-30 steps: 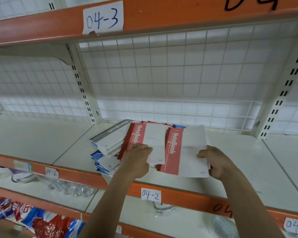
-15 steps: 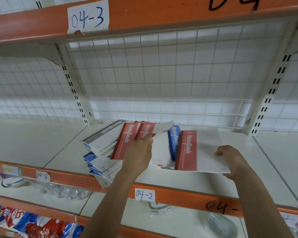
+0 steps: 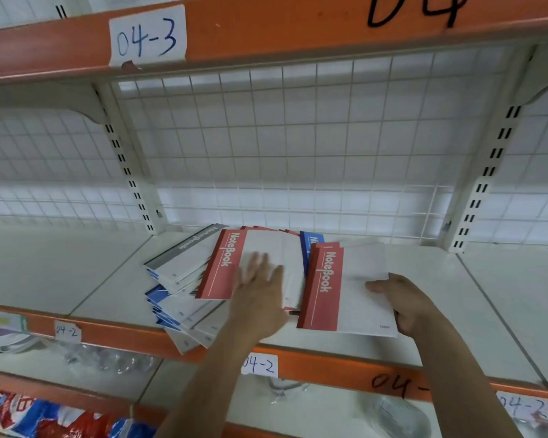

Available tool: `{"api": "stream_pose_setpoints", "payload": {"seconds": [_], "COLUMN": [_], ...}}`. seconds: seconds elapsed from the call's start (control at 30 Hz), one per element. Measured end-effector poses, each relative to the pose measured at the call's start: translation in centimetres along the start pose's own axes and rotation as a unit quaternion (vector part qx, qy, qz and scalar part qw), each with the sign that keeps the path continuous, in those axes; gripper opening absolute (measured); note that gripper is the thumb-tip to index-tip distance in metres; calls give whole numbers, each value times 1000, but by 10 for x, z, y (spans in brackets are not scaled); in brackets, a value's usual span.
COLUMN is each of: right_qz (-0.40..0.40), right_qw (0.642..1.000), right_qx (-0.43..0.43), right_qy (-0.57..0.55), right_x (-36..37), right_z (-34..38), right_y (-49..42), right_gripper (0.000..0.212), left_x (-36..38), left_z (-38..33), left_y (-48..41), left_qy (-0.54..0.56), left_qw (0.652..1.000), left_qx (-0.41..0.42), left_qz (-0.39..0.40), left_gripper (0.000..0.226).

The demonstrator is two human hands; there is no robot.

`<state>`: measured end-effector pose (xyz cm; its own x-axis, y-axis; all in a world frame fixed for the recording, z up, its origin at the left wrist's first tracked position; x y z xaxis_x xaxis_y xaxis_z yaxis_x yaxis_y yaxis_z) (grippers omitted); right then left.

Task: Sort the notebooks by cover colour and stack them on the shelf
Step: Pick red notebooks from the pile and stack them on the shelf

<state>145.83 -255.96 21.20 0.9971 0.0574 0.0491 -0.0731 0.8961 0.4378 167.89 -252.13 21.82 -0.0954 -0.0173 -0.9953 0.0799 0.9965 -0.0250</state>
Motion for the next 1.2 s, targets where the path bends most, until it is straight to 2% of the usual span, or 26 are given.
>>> {"api": "stream_pose_setpoints", "payload": {"seconds": [0.07, 0.13, 0.2, 0.3, 0.37, 0.47, 0.53, 0.6, 0.67, 0.77, 0.8, 0.87, 0.9, 0.97, 1.03, 1.1, 1.2], "right_qz": [1, 1, 5, 8, 14, 27, 36, 47, 53, 53, 65, 65, 53, 40, 13, -27, -62], "right_qw": [1000, 1000, 1000, 1000, 1000, 999, 997, 992, 990, 992, 990, 982, 978, 966, 954, 944, 939], "right_qx": [4, 1, -3, -14, -20, -32, -39, -44, -47, -77, -98, -155, -188, -253, -298, -321, -317], "right_qy": [7, 9, 9, 11, 7, -4, -47, -107, -123, -81, -79, -84, -80, -41, 26, 76, 117], "right_x": [-3, -3, -2, -1, 1, 8, 13, 14, 10, -6, -13, -24, -30, -40, -50, -63, -80], "right_z": [1, 2, 3, 5, 6, 3, -1, -4, -7, -11, -11, -4, 1, 11, 21, 25, 17], "right_y": [-1, -2, -3, -4, -5, -6, -8, -13, -14, -13, -12, -6, -2, 10, 22, 25, 20], "right_gripper": [15, 16, 15, 15, 16, 15, 20, 42, 48, 27, 28, 33, 34, 35, 32, 28, 24], "left_x": [2, 3, 0, -16, -33, -53, -49, -31, -15, -1, 3, 6, 5, 1, 1, 1, 14], "left_z": [21, 28, 31, 31, 23, -1, -28, -54, -68, -72, -72, -69, -67, -72, -85, -101, -122], "left_y": [4, 8, 8, 9, 9, 3, 0, -1, -3, -15, -20, -37, -45, -54, -61, -58, -51], "left_qy": [-50, -72, -77, -36, -10, 14, 64, 103, 90, 140, 179, 259, 316, 463, 568, 596, 610], "left_qw": [995, 993, 995, 999, 1000, 992, 990, 981, 975, 970, 967, 960, 945, 882, 817, 791, 777], "left_qx": [-76, -83, -55, -16, -15, 3, 91, 167, 199, 184, 170, 102, 55, 3, 26, 43, 54], "left_qz": [34, 40, 27, 29, -14, -125, -87, 3, 39, 72, 65, -20, -62, -84, -95, -133, -150], "left_gripper": [85, 86, 75, 45, 43, 51, 48, 44, 49, 62, 64, 72, 78, 80, 50, 20, 17]}}
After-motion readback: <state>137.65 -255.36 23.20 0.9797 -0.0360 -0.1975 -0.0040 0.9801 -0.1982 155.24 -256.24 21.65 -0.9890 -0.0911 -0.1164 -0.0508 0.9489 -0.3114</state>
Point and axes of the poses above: each hand's wrist, its own y-axis away from the middle knuckle, its own x-axis out of the palm, z = x × y, the point moved 3 cm from there along -y, towards the middle knuckle, and after that the axes turned 3 degrees about x, right-handed, at the moved point
